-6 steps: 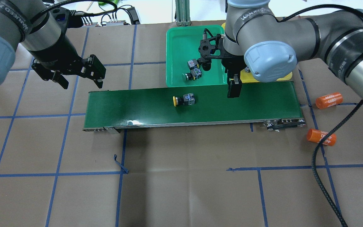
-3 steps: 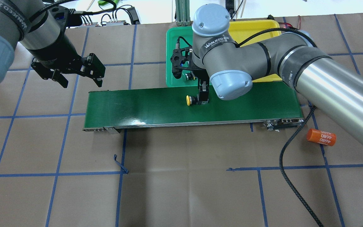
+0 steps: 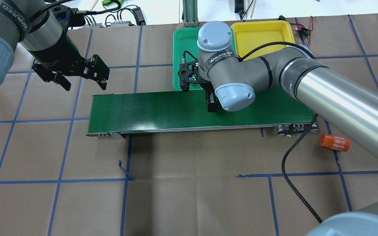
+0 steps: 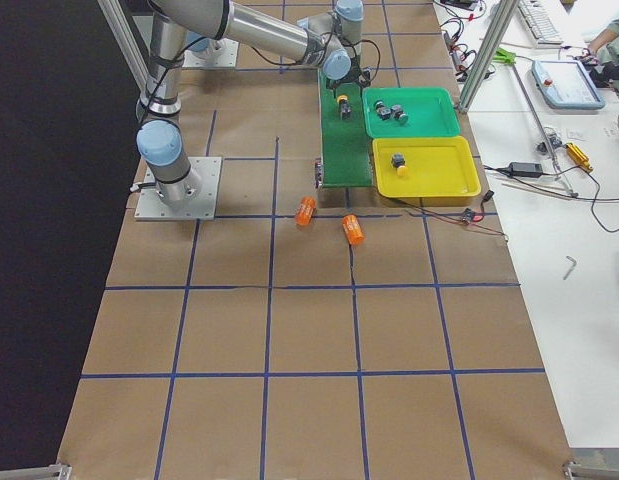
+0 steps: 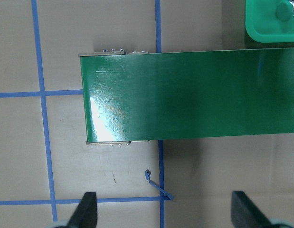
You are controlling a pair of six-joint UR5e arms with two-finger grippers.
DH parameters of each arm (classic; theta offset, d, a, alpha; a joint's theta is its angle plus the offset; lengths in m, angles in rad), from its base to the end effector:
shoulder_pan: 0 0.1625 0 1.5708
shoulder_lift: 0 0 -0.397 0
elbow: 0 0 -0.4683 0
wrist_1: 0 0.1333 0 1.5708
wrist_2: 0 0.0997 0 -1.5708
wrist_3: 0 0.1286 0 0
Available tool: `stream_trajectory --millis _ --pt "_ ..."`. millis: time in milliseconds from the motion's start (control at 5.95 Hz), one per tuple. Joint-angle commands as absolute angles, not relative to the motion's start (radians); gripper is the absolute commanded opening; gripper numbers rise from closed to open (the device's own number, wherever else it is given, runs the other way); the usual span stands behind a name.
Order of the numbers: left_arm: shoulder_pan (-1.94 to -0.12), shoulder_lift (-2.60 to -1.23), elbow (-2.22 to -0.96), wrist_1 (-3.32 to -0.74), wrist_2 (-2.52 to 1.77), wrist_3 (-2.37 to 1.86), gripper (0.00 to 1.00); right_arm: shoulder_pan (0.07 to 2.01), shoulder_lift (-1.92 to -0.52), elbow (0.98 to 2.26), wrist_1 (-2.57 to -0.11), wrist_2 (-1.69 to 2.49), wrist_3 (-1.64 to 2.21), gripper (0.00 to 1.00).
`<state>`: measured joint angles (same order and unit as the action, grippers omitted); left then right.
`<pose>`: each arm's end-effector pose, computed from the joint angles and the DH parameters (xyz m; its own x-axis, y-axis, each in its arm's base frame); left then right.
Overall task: Sort buttons by color to trays
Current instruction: 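Grasp the yellow button from the belt with the right gripper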
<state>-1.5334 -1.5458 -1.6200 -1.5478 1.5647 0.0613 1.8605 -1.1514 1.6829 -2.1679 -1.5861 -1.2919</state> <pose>-0.1131 -0.5624 0.4193 -0.9997 0.0239 0.0062 0.0239 0.9997 0.0008 0.3182 -0.6077 0.1660 0.0102 -0.9977 0.0672 -0.9999 -0.0104 -0.0034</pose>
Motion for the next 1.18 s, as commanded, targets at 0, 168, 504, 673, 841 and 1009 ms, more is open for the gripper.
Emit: stream_trajectory --millis 0,168,504,673,841,1009 --pt "-1.532 -1.546 -1.62 -1.549 1.563 0.061 0.98 1.783 -1.164 1.73 -2.166 -1.588 -1.331 1.0" --pt "-1.532 -1.546 -1.618 -1.549 1.563 0.063 0.98 1.754 -1.181 1.759 -2.166 -1.589 -1.36 0.91" --pt "-1.532 -1.546 -1.618 -1.549 1.562 0.063 0.98 1.709 -1.207 1.784 -2.155 -1.591 -1.402 0.36" --pt "-1.532 -1.545 -1.618 -1.549 1.563 0.063 0.98 1.683 -1.218 1.793 -2.158 -1.626 -1.457 0.16" --pt "-1.532 -1.546 -1.618 -1.548 1.562 0.061 0.98 1.658 -1.236 1.793 -2.157 -1.634 -1.485 0.09" --pt "-1.532 -1.545 -1.617 -1.549 1.566 0.061 0.98 1.623 -1.27 1.781 -2.149 -1.637 -1.541 0.08"
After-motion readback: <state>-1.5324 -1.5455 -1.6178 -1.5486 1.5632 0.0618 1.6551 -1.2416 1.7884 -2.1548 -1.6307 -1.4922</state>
